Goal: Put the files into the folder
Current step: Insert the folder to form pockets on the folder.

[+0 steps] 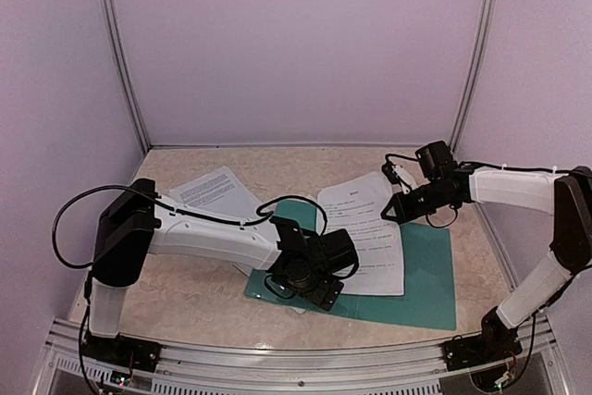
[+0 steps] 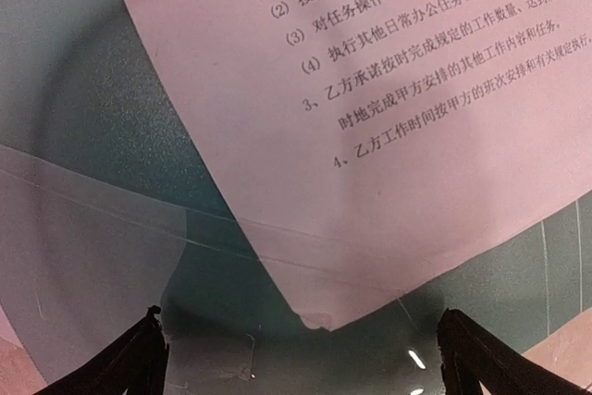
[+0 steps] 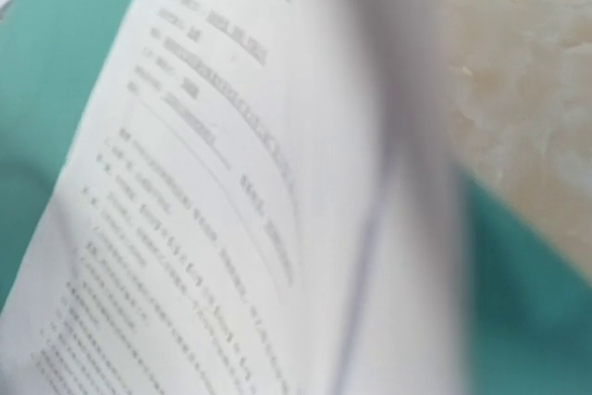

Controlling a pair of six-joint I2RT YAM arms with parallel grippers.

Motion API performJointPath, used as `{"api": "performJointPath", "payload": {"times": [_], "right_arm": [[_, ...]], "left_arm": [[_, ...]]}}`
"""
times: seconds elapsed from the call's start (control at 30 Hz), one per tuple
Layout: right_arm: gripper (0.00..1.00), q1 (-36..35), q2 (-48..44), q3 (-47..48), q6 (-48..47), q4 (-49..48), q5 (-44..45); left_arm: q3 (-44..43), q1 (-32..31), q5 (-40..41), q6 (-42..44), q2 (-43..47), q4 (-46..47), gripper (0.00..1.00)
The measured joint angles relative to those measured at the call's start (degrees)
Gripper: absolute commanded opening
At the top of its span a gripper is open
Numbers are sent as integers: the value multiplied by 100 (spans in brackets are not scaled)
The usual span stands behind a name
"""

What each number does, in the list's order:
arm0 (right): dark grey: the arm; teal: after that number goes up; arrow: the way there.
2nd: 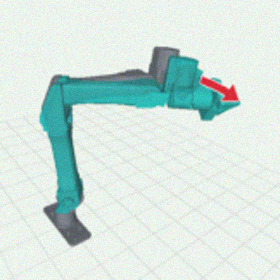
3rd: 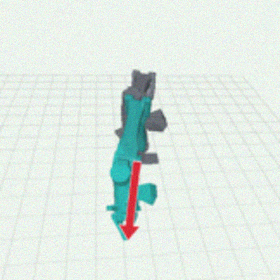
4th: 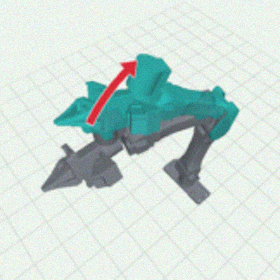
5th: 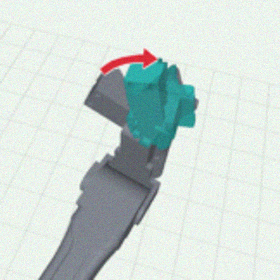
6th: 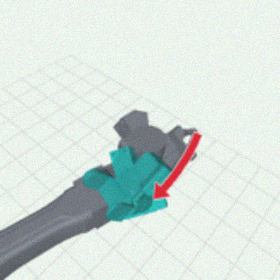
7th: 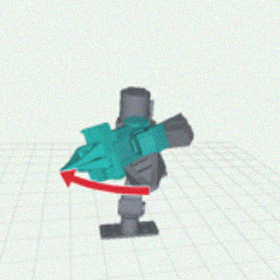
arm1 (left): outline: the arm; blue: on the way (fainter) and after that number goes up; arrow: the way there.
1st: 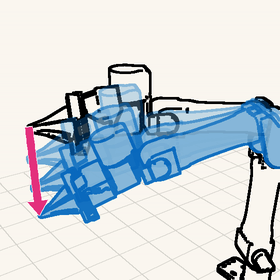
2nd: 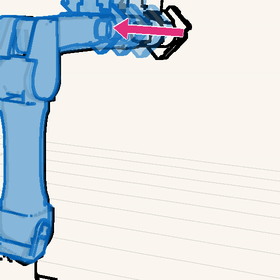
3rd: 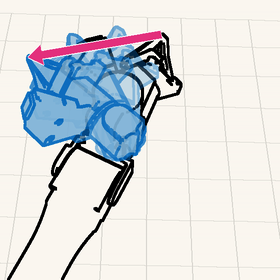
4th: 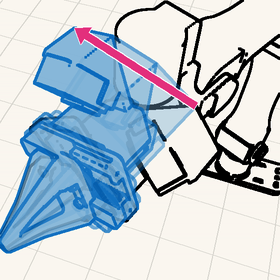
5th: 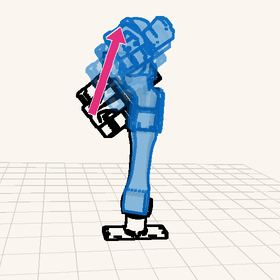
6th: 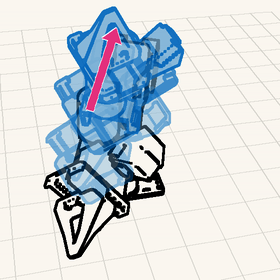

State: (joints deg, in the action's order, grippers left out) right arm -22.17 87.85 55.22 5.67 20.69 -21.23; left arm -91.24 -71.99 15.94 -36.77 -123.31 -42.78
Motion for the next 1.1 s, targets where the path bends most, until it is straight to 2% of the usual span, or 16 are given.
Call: {"api": "performJointPath", "payload": {"times": [0.23,0.63,0.9,1.1], "right_arm": [[0,-7,24,-210,212,-247,-63],[0,-120,33,-518,450,-551,-291],[0,-345,-109,-789,807,-868,-262],[0,-389,-210,-1040,1202,-1220,-160]], "left_arm": [[651,-7,-282,203,739,149,99],[717,-9,-361,402,916,295,99],[1794,103,-345,114,1849,190,99],[2455,673,-435,-249,2455,339,99]]}}
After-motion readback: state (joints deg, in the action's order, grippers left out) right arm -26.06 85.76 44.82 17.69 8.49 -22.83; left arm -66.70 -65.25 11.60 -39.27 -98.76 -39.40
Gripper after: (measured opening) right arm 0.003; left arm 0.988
